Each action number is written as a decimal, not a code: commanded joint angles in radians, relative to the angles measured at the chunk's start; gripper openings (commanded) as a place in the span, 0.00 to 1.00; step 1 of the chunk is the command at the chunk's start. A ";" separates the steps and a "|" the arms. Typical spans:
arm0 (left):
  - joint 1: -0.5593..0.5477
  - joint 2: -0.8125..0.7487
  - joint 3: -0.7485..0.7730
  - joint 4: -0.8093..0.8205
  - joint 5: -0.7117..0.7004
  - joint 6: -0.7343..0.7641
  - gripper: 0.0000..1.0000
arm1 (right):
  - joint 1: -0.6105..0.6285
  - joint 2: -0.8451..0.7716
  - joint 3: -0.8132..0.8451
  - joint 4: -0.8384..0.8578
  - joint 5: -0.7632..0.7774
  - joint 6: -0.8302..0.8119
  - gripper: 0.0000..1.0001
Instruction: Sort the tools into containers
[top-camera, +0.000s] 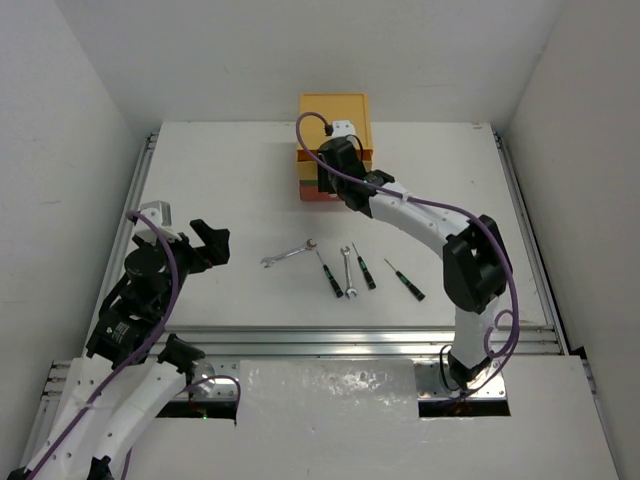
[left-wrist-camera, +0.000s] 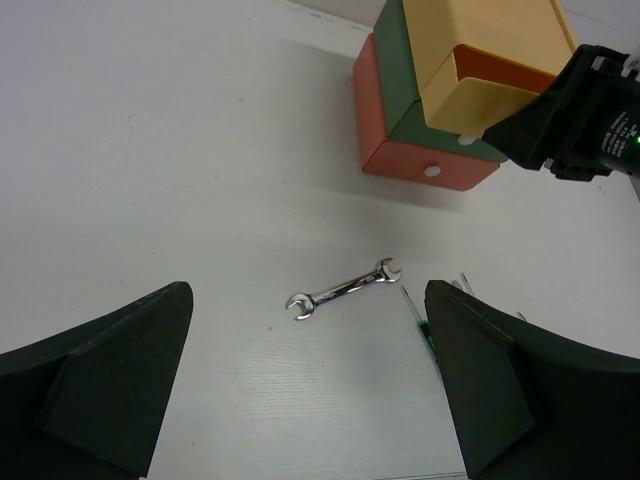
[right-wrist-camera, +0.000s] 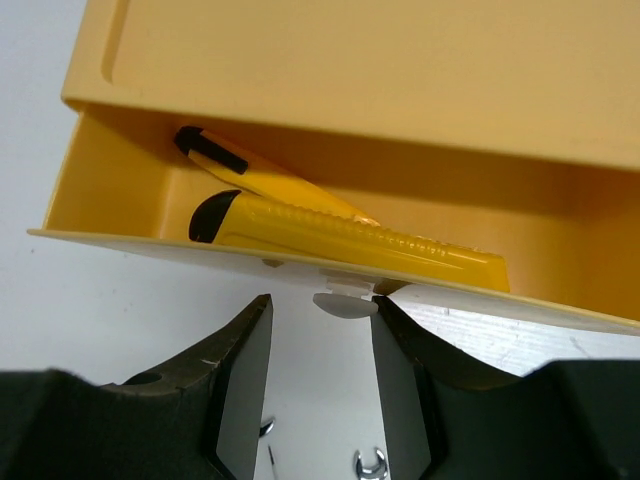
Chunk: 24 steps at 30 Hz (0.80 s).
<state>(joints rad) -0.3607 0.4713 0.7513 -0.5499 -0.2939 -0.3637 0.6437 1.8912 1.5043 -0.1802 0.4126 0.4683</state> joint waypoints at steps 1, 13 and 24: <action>-0.003 -0.005 0.003 0.044 0.004 0.011 1.00 | -0.004 0.031 0.097 0.048 0.023 -0.051 0.45; -0.003 -0.002 0.002 0.047 0.013 0.012 1.00 | -0.053 0.132 0.209 0.045 0.026 -0.114 0.45; -0.003 0.009 0.002 0.051 0.027 0.017 1.00 | -0.085 0.167 0.263 0.035 0.009 -0.186 0.45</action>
<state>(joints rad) -0.3607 0.4721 0.7513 -0.5495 -0.2829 -0.3637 0.5739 2.0510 1.7000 -0.1913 0.4175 0.3241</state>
